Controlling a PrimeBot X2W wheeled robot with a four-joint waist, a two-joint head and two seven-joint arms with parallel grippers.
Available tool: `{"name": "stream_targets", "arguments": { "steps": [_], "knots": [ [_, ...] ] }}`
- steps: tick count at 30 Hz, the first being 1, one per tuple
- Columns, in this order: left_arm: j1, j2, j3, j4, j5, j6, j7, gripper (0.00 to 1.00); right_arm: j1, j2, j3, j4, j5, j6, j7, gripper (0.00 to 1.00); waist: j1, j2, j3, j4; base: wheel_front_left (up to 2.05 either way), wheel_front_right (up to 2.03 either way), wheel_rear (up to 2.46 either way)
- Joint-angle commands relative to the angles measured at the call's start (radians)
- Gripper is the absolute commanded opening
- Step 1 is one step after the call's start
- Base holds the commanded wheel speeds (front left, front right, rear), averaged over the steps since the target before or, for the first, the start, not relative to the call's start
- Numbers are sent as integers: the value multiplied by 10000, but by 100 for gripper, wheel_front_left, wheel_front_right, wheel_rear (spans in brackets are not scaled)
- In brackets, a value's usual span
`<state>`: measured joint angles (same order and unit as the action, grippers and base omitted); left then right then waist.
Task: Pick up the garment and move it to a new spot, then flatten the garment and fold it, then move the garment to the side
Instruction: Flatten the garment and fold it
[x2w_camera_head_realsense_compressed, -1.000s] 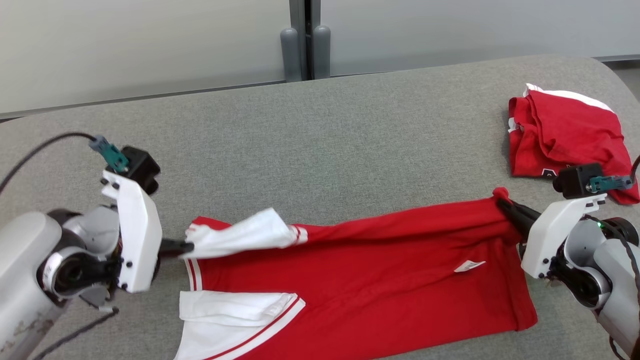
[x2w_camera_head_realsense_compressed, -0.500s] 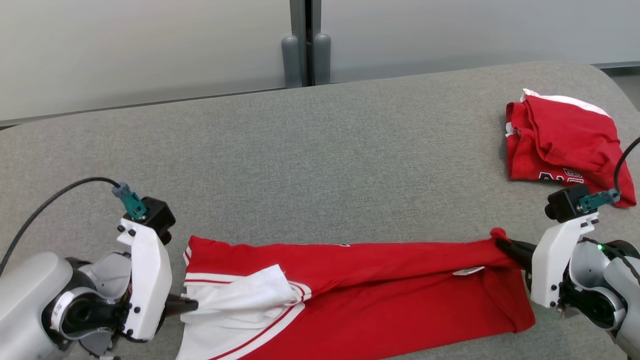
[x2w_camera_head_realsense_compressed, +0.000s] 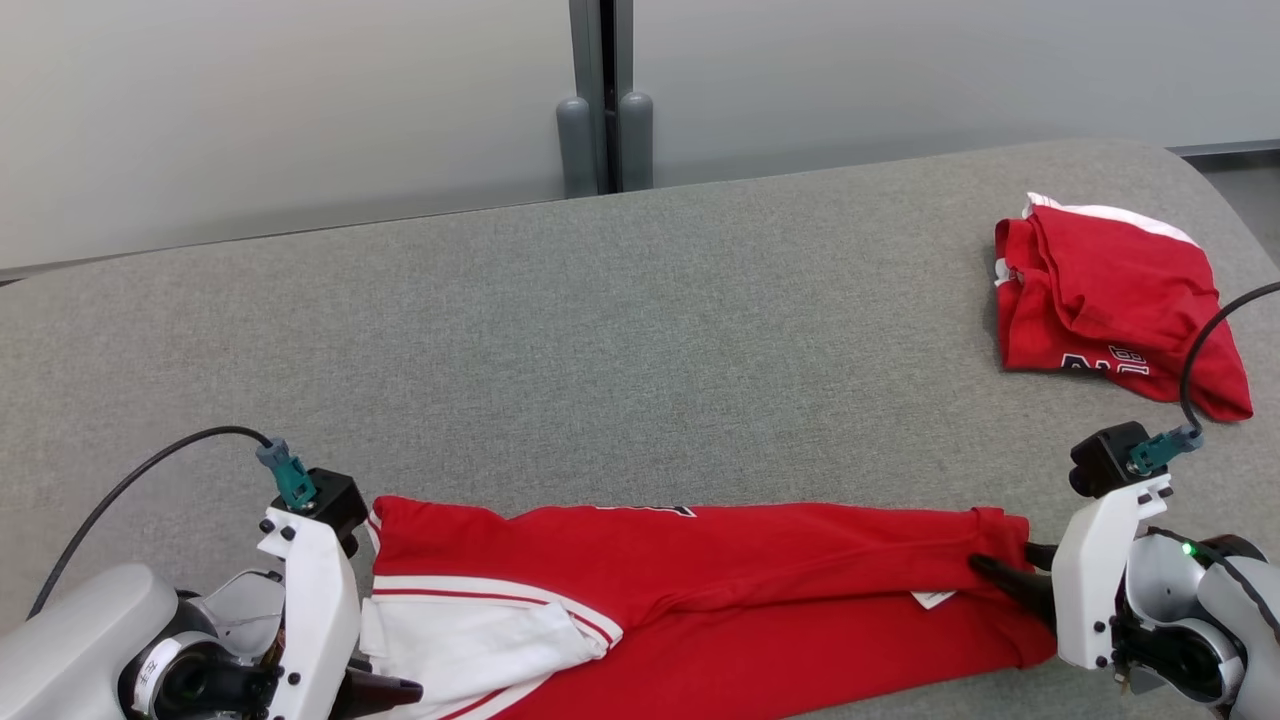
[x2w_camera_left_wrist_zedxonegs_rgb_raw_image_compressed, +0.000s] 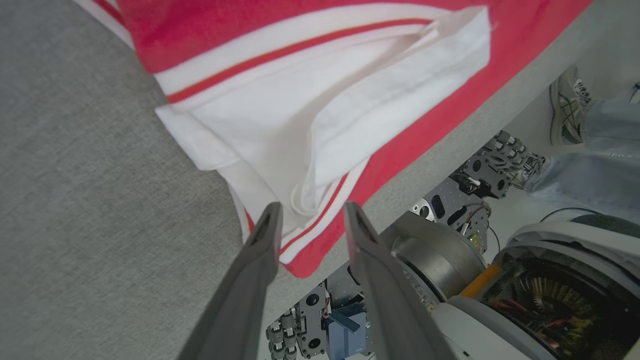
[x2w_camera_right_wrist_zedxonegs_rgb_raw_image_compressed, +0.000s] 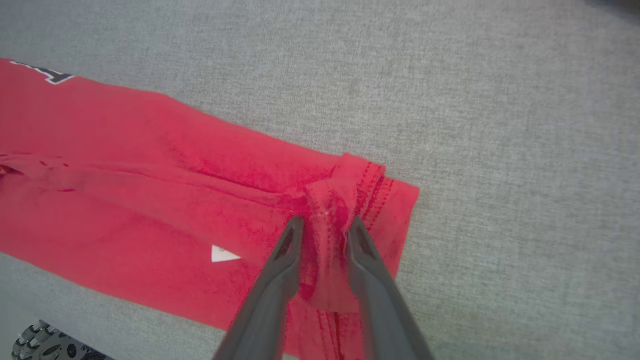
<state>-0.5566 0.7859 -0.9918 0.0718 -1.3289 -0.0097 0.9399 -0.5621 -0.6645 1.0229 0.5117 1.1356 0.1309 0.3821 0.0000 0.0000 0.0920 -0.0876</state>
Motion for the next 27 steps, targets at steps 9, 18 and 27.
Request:
{"name": "stream_targets", "arguments": {
  "steps": [9, 18, 27],
  "knots": [
    [339, 167, 648, -143, 303, -253, -1611, 100, 559, -94, -654, -86, -210, -3, -1110, 100, 0, 0, -810, 37, 0, 0, 0],
    [1221, 300, 2314, -980, 2311, 1022, -6848, 100, 1354, 294, -2667, -73, -1004, -3, -4782, 100, 0, 0, -1075, 118, 0, 0, 0],
    [3219, -198, 3565, -1576, 3385, 3383, -11079, 100, 2490, 1436, -5318, 310, -2079, -3, -6460, 100, 0, 0, -1130, 284, 0, 0, 0]
  ]
}}
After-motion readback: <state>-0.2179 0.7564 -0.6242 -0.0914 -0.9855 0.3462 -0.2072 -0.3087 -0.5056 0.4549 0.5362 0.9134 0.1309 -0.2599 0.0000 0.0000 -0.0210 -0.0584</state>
